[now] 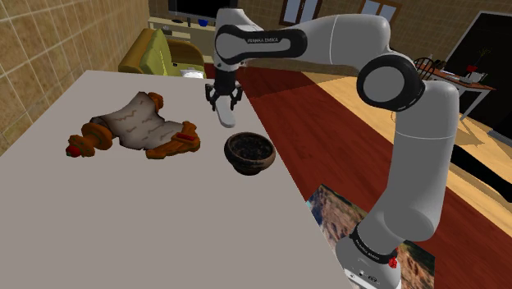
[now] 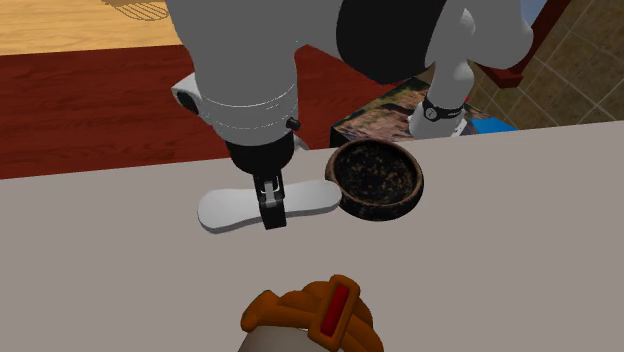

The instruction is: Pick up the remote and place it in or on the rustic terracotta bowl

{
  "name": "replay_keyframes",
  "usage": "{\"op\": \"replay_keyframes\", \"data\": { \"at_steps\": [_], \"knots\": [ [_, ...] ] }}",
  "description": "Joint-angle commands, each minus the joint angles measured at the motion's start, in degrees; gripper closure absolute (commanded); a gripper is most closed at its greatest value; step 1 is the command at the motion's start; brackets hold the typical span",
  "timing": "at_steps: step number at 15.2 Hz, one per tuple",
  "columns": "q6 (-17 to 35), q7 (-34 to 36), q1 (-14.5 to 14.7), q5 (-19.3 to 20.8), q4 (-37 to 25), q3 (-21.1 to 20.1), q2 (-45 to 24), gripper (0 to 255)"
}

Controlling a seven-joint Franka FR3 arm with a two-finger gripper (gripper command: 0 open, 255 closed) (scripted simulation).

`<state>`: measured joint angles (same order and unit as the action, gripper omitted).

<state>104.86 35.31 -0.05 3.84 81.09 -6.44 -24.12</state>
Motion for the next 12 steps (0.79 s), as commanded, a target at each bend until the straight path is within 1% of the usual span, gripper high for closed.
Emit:
{"op": "replay_keyframes", "data": {
  "at_steps": [1,8,12],
  "knots": [
    [-1.33,-0.06,0.00,-0.05,-1.00,-0.02,0.33,255],
    [-6.30,-0.21,0.15,-0.09,-6.06,-0.06,0.24,255],
    [-1.82,0.99,0.25,-1.05,8.99,-0.73,10.84,255]
  ]
}}
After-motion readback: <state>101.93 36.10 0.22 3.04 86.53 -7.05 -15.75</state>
